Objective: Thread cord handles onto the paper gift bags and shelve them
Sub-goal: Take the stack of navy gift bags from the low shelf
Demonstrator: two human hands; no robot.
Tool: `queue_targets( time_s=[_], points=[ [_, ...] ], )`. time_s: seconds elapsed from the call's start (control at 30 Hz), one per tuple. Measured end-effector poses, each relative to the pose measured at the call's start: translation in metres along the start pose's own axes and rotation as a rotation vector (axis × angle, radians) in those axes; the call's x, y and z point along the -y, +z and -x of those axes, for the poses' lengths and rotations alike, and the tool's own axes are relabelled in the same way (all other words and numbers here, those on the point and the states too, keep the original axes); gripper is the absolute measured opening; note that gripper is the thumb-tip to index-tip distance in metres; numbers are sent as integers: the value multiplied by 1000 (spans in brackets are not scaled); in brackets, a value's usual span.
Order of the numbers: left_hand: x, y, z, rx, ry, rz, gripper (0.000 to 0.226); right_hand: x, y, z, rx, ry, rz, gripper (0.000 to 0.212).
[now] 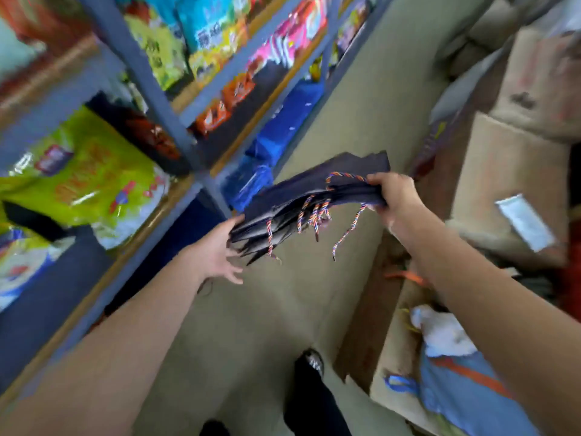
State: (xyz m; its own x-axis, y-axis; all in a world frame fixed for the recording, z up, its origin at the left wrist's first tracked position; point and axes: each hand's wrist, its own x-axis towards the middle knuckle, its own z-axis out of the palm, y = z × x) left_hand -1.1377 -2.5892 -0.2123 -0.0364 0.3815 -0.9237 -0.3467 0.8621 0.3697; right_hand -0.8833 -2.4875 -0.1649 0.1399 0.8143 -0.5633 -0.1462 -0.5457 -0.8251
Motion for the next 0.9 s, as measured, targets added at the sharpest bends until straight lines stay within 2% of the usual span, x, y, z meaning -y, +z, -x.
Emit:
queue_targets(
  time_s=[0.13,0.27,0.4,0.5,0.6,0.73,0.8,0.9],
  points=[
    [-87,87,51,243,189,196,34,90,-51,11,-70,-150,-129,23],
    [-169,157,61,198,392,215,16,140,-85,-2,-177,-244,-202,23],
    [-235,219,43,211,515,66,22,172,-102,-35,-307,-254,-237,22],
    [-273,270,28,292,558,-25,21,194,-121,-62,-378,-310,-285,21],
    [-293,338,24,386,564,-123,26,205,-164,-81,-516,-338,-286,17],
    [-295,449,24,496,568,-313,22,207,-236,-100,-772,-302,-432,13],
    [-286,511,26,506,534,-314,16,207,-272,-111,-912,-312,-533,14],
    [-268,598,22,548,502,-295,22,200,-318,-134,-1073,-332,-692,12]
  ],
)
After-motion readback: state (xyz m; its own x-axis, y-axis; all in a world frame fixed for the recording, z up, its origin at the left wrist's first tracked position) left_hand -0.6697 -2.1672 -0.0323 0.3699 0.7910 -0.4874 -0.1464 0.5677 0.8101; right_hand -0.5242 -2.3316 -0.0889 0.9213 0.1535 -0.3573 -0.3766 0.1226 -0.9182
